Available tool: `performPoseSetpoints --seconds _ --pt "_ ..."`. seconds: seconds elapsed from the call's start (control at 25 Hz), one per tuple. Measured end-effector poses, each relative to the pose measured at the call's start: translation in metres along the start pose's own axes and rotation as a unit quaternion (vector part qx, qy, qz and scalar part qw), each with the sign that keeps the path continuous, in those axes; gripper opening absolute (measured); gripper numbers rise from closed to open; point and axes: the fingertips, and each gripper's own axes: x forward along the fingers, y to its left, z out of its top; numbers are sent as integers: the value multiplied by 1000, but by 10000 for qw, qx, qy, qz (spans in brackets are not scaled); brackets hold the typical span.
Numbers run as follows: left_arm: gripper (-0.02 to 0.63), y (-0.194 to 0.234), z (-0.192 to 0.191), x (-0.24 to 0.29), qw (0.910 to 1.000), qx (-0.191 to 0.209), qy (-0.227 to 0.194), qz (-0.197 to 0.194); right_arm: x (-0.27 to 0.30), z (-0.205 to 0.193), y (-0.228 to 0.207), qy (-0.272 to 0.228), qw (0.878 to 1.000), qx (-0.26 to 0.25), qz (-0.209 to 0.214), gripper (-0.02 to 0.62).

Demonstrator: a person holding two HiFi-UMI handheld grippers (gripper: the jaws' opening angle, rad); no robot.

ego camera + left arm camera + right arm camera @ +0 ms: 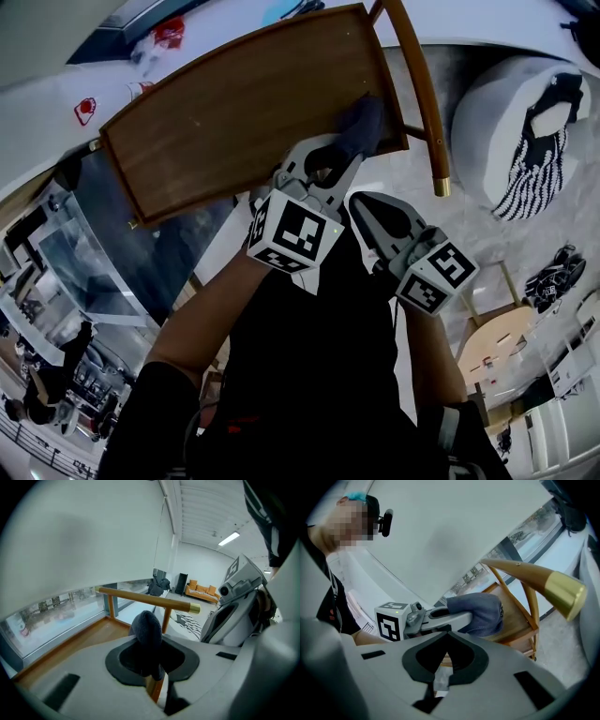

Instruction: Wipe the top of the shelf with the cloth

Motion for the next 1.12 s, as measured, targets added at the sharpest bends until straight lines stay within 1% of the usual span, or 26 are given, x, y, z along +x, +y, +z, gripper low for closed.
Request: performPoseSetpoints --seconds 0.24,0.4,0.56,0.84,1.12 --pt "69 40 4 -53 9987 -207 -277 367 27 11 33 131 9994 -279 185 3" --pt "69 67 9 -95 9968 -215 -490 600 48 19 61 225 9979 -521 320 3" --pt "69 92 5 -137 9940 -320 -582 865 70 27 92 298 9955 -772 463 3" --pt "69 124 6 -210 9888 -356 -754 1237 100 43 146 377 9892 -1284 592 3" --pt "69 145 19 -273 9828 -305 -969 1542 119 60 196 379 9821 -1694 732 3"
